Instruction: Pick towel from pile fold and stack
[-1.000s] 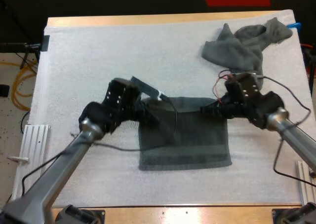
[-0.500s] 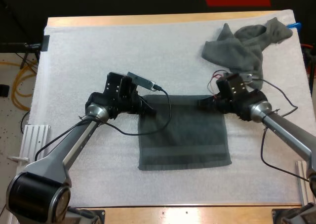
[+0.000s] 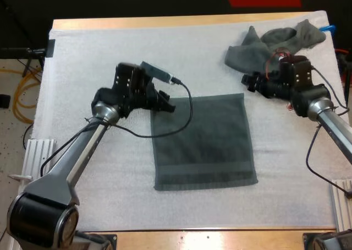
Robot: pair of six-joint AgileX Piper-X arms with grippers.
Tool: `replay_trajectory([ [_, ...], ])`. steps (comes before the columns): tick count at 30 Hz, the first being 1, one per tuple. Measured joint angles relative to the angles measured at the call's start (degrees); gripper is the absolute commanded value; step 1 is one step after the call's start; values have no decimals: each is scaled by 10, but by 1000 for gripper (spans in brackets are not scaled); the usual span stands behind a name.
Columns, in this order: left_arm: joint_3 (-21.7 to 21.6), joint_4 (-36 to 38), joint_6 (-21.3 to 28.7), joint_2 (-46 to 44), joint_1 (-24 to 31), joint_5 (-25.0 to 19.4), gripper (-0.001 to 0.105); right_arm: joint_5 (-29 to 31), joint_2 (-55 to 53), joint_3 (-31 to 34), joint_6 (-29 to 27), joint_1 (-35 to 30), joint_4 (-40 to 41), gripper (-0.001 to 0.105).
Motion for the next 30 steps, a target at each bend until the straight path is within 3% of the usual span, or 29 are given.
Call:
replay_trajectory([
  [4,-27,38,8,-33,0,0,44,-3,-51,0,-24,0,12,61],
  [11,-30,108,10,-156,0,0,44,-1,-162,-1,-68,0,114,61],
  [15,-30,187,8,-230,0,1,56,-1,-227,-1,-104,0,193,61],
  [17,-30,228,1,-261,0,1,67,-1,-258,-1,-126,0,235,61],
  [21,-29,318,-22,-304,0,5,68,-1,-317,-1,-136,0,322,61],
  [24,-10,357,-38,-340,0,8,68,-1,-350,1,-138,0,391,61],
  [30,82,364,-91,-443,0,21,68,-1,-414,59,-138,0,459,61],
])
